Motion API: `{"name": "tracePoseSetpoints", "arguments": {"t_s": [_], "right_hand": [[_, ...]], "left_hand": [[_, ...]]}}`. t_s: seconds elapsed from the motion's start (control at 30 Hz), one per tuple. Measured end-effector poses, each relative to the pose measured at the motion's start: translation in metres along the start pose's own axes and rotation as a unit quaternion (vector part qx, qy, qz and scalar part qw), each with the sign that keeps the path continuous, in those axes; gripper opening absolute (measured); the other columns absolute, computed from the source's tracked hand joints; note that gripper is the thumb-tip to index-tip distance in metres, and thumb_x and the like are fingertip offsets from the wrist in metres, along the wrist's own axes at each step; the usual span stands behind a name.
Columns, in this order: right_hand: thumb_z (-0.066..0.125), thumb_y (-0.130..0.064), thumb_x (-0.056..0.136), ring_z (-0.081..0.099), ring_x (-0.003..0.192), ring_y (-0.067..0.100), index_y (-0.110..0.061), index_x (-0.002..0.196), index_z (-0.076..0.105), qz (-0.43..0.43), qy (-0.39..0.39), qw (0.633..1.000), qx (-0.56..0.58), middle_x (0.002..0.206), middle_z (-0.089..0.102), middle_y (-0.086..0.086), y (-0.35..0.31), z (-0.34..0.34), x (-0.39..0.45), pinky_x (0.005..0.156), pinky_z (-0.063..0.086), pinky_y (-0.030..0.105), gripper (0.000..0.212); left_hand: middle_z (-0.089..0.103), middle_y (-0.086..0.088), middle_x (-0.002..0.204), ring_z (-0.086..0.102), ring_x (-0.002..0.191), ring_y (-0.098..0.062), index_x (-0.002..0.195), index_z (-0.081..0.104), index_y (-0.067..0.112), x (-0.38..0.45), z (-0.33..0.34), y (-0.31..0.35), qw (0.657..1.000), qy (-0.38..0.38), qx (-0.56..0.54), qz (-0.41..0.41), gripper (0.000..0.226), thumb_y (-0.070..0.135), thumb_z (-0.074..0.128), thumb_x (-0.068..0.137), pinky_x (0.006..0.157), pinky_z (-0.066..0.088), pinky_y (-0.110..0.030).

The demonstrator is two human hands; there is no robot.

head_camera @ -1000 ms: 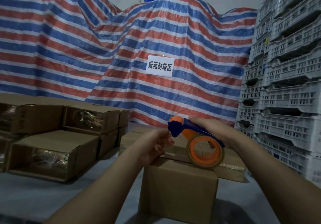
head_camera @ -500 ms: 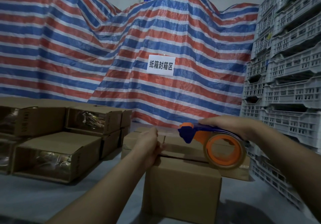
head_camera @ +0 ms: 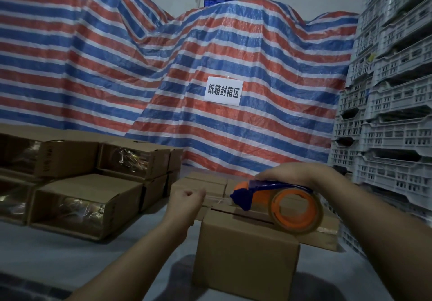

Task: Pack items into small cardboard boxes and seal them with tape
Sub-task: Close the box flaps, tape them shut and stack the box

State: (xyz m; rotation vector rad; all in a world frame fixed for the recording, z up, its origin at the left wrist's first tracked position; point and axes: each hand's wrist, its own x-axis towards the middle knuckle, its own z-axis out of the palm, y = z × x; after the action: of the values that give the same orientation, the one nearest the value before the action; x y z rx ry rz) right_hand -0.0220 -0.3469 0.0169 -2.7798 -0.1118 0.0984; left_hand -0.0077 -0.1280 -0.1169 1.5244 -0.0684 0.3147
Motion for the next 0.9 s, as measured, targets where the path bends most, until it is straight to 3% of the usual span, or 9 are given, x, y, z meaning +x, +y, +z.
{"name": "tracePoseSetpoints", "arguments": {"t_s": [0.13,0.3,0.47,0.53,0.63,0.73,0.83,0.9], "right_hand": [[0.046,-0.053,0.101,0.059,0.057,0.005,-0.023,0.1,0.064,0.019,-0.005,0.998,-0.056,0.068,0.066,-0.007,-0.014,0.004,0.007,0.065,0.046,0.021,0.035],[0.05,-0.058,0.097,0.064,0.054,0.002,-0.024,0.104,0.063,0.039,0.012,0.997,-0.059,0.062,0.07,-0.011,-0.016,0.006,0.01,0.063,0.047,0.021,0.038],[0.052,-0.059,0.095,0.066,0.051,0.001,-0.024,0.104,0.063,0.058,0.002,0.997,-0.05,0.061,0.071,-0.011,-0.018,0.006,0.014,0.06,0.046,0.02,0.039],[0.054,-0.06,0.093,0.066,0.051,0.002,-0.024,0.105,0.064,0.063,0.011,0.997,-0.044,0.061,0.071,-0.011,-0.018,0.006,0.017,0.062,0.046,0.021,0.04],[0.053,-0.06,0.094,0.066,0.052,0.001,-0.025,0.104,0.064,0.053,0.012,0.997,-0.059,0.061,0.071,-0.011,-0.018,0.008,0.017,0.064,0.046,0.021,0.039],[0.049,-0.058,0.097,0.065,0.05,-0.001,-0.026,0.101,0.063,0.046,0.005,0.995,-0.083,0.058,0.069,-0.013,-0.02,0.008,0.014,0.062,0.045,0.02,0.035],[0.047,-0.055,0.1,0.066,0.059,0.001,-0.028,0.102,0.063,0.018,-0.003,0.994,-0.105,0.069,0.071,-0.011,-0.022,0.009,0.01,0.064,0.045,0.02,0.032],[0.045,-0.049,0.103,0.065,0.066,0.002,-0.032,0.098,0.061,-0.011,-0.008,0.99,-0.14,0.079,0.071,-0.009,-0.021,0.009,0.01,0.066,0.044,0.019,0.024]], "left_hand": [[0.053,-0.006,0.067,0.051,0.06,-0.017,0.079,0.054,0.012,-0.001,0.002,-0.006,0.995,-0.013,-0.072,-0.071,0.022,0.018,0.051,0.099,0.052,0.045,-0.025],[0.056,-0.01,0.07,0.051,0.06,-0.019,0.09,0.058,0.007,-0.002,0.003,-0.016,0.981,-0.012,-0.156,-0.115,0.016,0.012,0.046,0.099,0.052,0.043,-0.028],[0.05,-0.001,0.048,0.043,0.046,-0.013,0.072,0.054,0.012,-0.004,0.002,-0.024,0.972,-0.032,-0.201,-0.121,0.025,0.006,0.048,0.096,0.048,0.036,-0.027],[0.052,-0.001,0.049,0.045,0.044,-0.012,0.074,0.055,0.012,-0.003,0.0,-0.028,0.971,-0.042,-0.204,-0.119,0.023,0.007,0.049,0.096,0.049,0.038,-0.026],[0.059,-0.009,0.069,0.053,0.061,-0.021,0.092,0.061,0.007,0.001,-0.003,-0.034,0.975,-0.053,-0.182,-0.116,0.014,0.015,0.051,0.098,0.056,0.045,-0.03],[0.05,-0.011,0.073,0.045,0.062,-0.021,0.092,0.06,0.008,0.005,-0.002,-0.045,0.987,-0.05,-0.096,-0.121,0.015,0.022,0.056,0.095,0.053,0.037,-0.03],[0.058,-0.012,0.085,0.052,0.077,-0.024,0.099,0.066,0.005,0.004,0.002,-0.047,0.988,-0.071,-0.047,-0.132,0.031,0.035,0.06,0.094,0.064,0.042,-0.034],[0.062,-0.013,0.088,0.054,0.081,-0.025,0.099,0.067,0.01,0.001,0.002,-0.044,0.986,-0.081,-0.023,-0.14,0.03,0.039,0.06,0.094,0.069,0.043,-0.035]]}}
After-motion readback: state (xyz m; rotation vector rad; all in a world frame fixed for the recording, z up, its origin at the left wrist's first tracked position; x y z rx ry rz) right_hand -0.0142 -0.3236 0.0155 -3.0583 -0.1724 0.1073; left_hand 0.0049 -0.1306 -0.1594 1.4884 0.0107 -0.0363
